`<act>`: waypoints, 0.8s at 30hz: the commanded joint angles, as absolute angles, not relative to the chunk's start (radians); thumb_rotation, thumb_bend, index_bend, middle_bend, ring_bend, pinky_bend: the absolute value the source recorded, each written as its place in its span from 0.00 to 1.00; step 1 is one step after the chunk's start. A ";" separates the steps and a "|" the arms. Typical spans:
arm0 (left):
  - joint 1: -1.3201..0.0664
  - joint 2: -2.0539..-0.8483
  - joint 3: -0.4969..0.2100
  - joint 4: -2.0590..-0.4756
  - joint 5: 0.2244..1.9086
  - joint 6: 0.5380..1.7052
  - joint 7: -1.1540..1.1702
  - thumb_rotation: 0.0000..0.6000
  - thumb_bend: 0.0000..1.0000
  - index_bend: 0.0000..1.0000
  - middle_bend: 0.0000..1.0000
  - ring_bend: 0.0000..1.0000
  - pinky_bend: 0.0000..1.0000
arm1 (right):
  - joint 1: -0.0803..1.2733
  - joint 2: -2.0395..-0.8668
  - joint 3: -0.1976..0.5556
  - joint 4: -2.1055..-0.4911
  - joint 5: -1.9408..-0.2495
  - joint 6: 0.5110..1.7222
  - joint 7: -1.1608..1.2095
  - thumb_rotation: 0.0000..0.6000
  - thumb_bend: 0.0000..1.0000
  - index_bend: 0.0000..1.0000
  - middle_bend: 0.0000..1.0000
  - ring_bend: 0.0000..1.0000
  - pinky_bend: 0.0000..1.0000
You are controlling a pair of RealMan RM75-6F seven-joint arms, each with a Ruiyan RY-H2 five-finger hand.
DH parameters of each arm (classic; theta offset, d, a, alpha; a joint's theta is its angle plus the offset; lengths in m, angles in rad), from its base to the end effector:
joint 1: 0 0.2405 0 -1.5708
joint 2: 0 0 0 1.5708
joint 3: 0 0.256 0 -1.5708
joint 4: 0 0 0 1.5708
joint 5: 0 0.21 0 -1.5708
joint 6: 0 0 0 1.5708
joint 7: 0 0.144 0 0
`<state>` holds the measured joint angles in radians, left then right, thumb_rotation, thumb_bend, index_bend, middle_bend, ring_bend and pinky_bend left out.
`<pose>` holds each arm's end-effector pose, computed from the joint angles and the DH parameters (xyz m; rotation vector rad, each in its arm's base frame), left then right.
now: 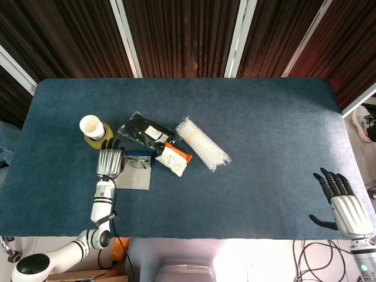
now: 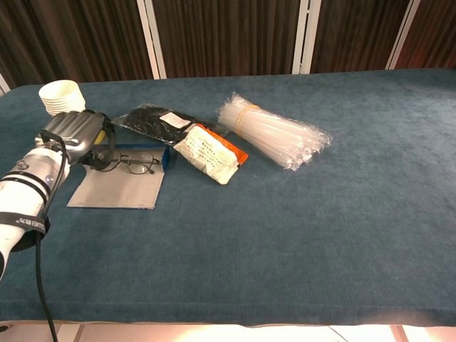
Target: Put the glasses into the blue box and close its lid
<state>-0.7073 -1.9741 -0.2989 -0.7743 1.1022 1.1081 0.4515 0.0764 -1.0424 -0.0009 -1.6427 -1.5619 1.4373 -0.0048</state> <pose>-0.2117 0.3837 -0.0538 -1.4917 -0.7283 -0.7224 -0.3115 -0.1668 0.1643 1.5000 -0.9169 0.8275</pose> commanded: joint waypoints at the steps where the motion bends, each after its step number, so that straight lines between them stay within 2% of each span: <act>1: -0.695 -1.956 -0.294 -0.811 1.119 1.132 0.435 1.00 0.36 0.34 0.21 0.14 0.19 | 0.076 -1.043 -0.001 -1.644 -1.562 1.436 -0.006 1.00 0.27 0.00 0.00 0.00 0.00; 4: -0.673 -1.917 -0.279 -0.888 1.158 1.180 0.408 1.00 0.35 0.33 0.21 0.13 0.19 | 0.077 -1.044 -0.002 -1.644 -1.562 1.435 -0.009 1.00 0.27 0.00 0.00 0.00 0.00; 8: -0.617 -1.821 -0.233 -1.081 1.219 1.246 0.385 1.00 0.33 0.33 0.20 0.12 0.19 | 0.079 -1.045 -0.004 -1.645 -1.563 1.428 -0.016 1.00 0.27 0.00 0.00 0.00 0.00; 14: -0.539 -1.645 -0.138 -1.384 1.267 1.253 0.401 1.00 0.30 0.35 0.17 0.09 0.19 | 0.081 -1.049 -0.011 -1.648 -1.572 1.421 -0.030 1.00 0.27 0.00 0.00 0.00 0.00; 20: -0.503 -1.524 -0.062 -1.526 1.249 1.195 0.451 1.00 0.29 0.38 0.12 0.04 0.17 | 0.083 -1.054 -0.017 -1.650 -1.577 1.413 -0.046 1.00 0.27 0.00 0.00 0.00 0.00; 24: -0.492 -1.507 -0.047 -1.528 1.241 1.190 0.476 1.00 0.29 0.36 0.09 0.01 0.16 | 0.086 -1.057 -0.021 -1.652 -1.580 1.405 -0.056 1.00 0.27 0.00 0.00 0.00 0.00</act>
<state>-0.4976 -1.5104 -0.0524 -1.5297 1.2445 1.1953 0.4706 0.0855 -1.0566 -0.0200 -1.6512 -1.5792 1.4063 -0.0553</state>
